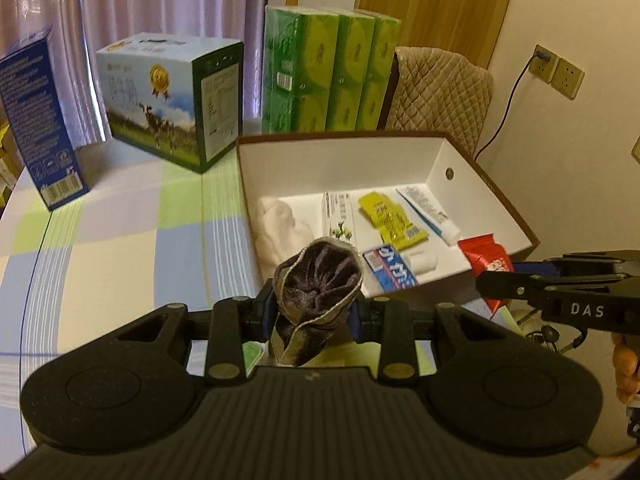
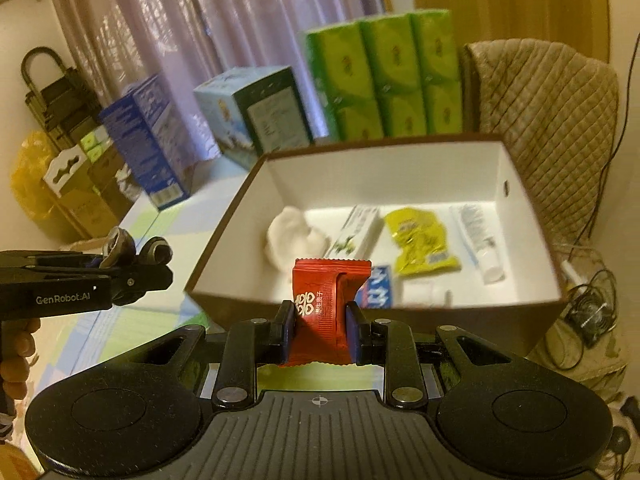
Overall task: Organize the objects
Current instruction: 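Carry sock with left tool while right tool carries red packet over brown box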
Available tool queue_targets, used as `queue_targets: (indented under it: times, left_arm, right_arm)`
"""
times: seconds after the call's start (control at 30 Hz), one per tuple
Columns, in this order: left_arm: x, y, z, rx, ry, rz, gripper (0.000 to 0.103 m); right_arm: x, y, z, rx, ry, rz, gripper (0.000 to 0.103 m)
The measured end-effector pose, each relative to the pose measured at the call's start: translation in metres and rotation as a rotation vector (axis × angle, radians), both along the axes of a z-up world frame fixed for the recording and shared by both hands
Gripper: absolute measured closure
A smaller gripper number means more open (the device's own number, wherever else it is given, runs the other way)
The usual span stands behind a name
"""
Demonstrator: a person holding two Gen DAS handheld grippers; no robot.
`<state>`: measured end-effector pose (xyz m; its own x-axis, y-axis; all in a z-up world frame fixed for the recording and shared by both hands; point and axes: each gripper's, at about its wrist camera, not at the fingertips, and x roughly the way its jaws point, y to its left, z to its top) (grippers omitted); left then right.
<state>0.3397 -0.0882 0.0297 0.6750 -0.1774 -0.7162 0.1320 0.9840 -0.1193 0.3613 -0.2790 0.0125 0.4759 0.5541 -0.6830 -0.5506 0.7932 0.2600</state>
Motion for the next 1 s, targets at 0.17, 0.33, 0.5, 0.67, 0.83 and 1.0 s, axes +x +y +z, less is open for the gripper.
queue_targets:
  times: [0.17,0.33,0.5,0.67,0.83,1.0]
  left_arm:
    - [0.017,-0.006,0.003,0.010,-0.010,0.003,0.074]
    - [0.034,-0.011,0.000,0.028,-0.003,0.005,0.073]
    - [0.050,-0.016,-0.006,0.047,0.009,0.002,0.073]
    - [0.066,-0.020,-0.018,0.066,0.039,-0.001,0.073]
    - [0.078,-0.026,-0.029,0.074,0.066,-0.012,0.073]
    - [0.088,-0.033,-0.038,0.080,0.088,-0.028,0.073]
  right_arm:
    - [0.019,-0.012,0.005,0.003,-0.024,-0.034,0.080]
    - [0.038,-0.020,0.005,-0.017,-0.047,-0.058,0.080]
    - [0.055,-0.026,0.001,-0.036,-0.058,-0.085,0.080]
    - [0.066,-0.029,-0.002,-0.050,-0.066,-0.098,0.080]
    - [0.075,-0.034,-0.009,-0.065,-0.054,-0.119,0.080]
    - [0.083,-0.035,-0.016,-0.081,-0.042,-0.125,0.080]
